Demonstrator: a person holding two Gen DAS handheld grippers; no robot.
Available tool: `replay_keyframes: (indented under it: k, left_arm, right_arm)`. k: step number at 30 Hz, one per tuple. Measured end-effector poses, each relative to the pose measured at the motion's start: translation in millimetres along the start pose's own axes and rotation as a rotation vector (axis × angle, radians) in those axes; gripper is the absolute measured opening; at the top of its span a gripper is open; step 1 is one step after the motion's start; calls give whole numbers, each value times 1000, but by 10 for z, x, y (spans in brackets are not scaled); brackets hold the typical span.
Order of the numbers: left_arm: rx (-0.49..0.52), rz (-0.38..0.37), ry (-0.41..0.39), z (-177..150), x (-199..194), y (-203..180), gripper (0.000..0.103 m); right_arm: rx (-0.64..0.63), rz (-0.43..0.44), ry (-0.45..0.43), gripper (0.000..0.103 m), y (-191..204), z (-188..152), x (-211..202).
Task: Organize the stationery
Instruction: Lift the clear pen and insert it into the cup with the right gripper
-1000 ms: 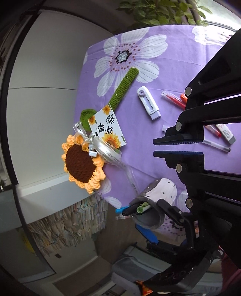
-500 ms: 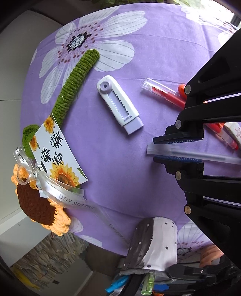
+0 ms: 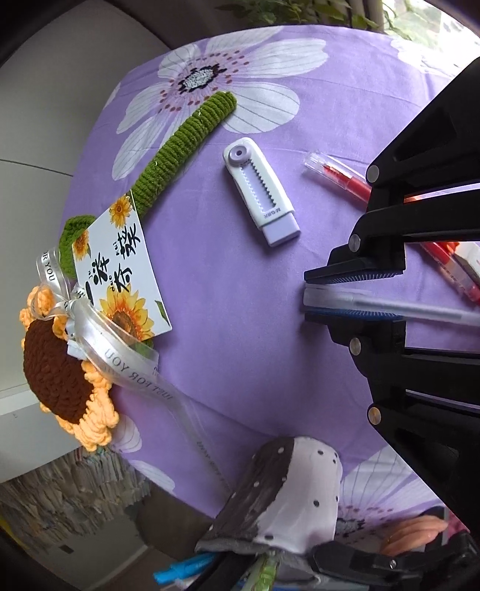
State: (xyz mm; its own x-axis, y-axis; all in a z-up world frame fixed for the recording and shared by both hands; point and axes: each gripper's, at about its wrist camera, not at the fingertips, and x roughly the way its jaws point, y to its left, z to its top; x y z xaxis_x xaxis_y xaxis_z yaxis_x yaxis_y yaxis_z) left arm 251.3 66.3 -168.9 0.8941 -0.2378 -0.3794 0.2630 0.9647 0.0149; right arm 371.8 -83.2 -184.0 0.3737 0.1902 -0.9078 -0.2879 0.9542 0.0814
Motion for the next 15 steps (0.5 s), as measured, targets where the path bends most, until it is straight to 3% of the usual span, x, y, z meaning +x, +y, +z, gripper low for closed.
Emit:
replay_keyframes:
  k: [15]
  left_arm:
    - [0,0,1,-1,-2,0,75]
  right_arm:
    - [-63,144,-462,14,250,-301,-1746]
